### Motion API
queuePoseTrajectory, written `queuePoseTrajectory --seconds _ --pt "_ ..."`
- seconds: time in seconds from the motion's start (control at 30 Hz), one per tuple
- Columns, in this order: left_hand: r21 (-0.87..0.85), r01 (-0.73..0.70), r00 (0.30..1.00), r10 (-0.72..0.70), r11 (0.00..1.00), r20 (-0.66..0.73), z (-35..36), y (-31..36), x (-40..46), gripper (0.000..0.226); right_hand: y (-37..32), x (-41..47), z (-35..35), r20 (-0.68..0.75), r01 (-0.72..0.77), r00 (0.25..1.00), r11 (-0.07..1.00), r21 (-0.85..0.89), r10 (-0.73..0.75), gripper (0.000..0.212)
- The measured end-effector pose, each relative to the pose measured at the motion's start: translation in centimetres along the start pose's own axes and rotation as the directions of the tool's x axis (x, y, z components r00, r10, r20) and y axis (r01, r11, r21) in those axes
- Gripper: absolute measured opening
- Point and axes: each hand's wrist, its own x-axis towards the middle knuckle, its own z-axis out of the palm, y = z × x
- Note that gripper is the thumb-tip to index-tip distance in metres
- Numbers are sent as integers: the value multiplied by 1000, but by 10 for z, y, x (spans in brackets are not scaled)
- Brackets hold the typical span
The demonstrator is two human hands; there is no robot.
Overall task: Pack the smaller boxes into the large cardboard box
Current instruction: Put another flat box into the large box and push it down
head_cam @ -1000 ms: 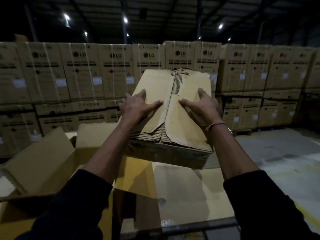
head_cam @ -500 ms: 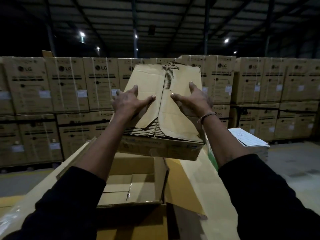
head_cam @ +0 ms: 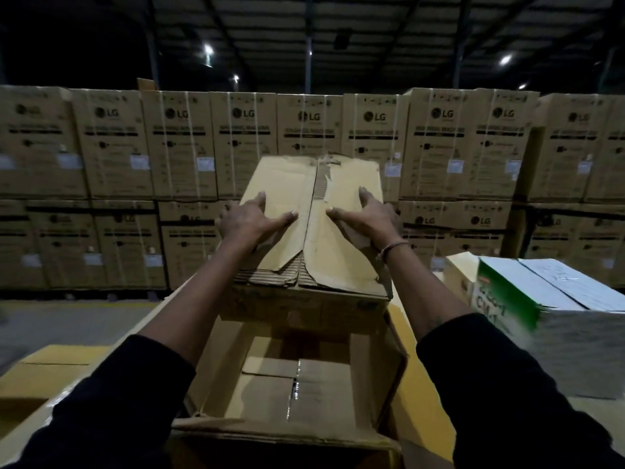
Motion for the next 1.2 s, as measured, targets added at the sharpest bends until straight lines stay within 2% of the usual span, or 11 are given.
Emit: queuePoseTrajectory --seconds 0.17,0.33,0.43,0.53,0.63,0.73,0.87,0.93,1.0,1.07,1.2 --pt "57 -20 985 10 998 174 54 -39 22 111 32 16 69 113 -63 991 997 -33 66 112" --pt "166 -92 904 13 982 427 108 -81 24 106 73 5 126 282 -130 948 988 -78 147 112" --pt "197 -120 832 -10 973 555 151 -103 18 100 103 -8 170 388 -264 881 962 -69 270 110" --pt "227 -149 768 -32 962 640 189 -121 5 111 126 -24 201 446 -343 814 928 -149 372 115" --pt "193 -128 733 -38 973 679 212 -135 4 115 124 -20 217 462 -293 798 919 -263 387 118" --pt "186 -127 735 -34 974 677 227 -141 11 117 118 -11 231 475 -215 798 910 -353 372 123" --pt "172 -162 734 2 972 679 247 -156 6 108 129 -8 248 468 -312 761 886 -343 450 136" --pt "105 -86 701 -15 991 713 262 -171 -11 103 139 -14 257 481 -350 726 866 -357 492 139" --pt "73 -1 665 -54 997 745 276 -183 -33 113 152 -28 270 504 -327 687 842 -429 524 136" --pt "75 32 662 -77 997 746 285 -187 -42 120 160 -45 283 495 -327 668 817 -475 556 134" --pt "125 -7 640 -91 992 763 290 -185 -35 122 161 -57 295 478 -349 650 790 -503 591 142"
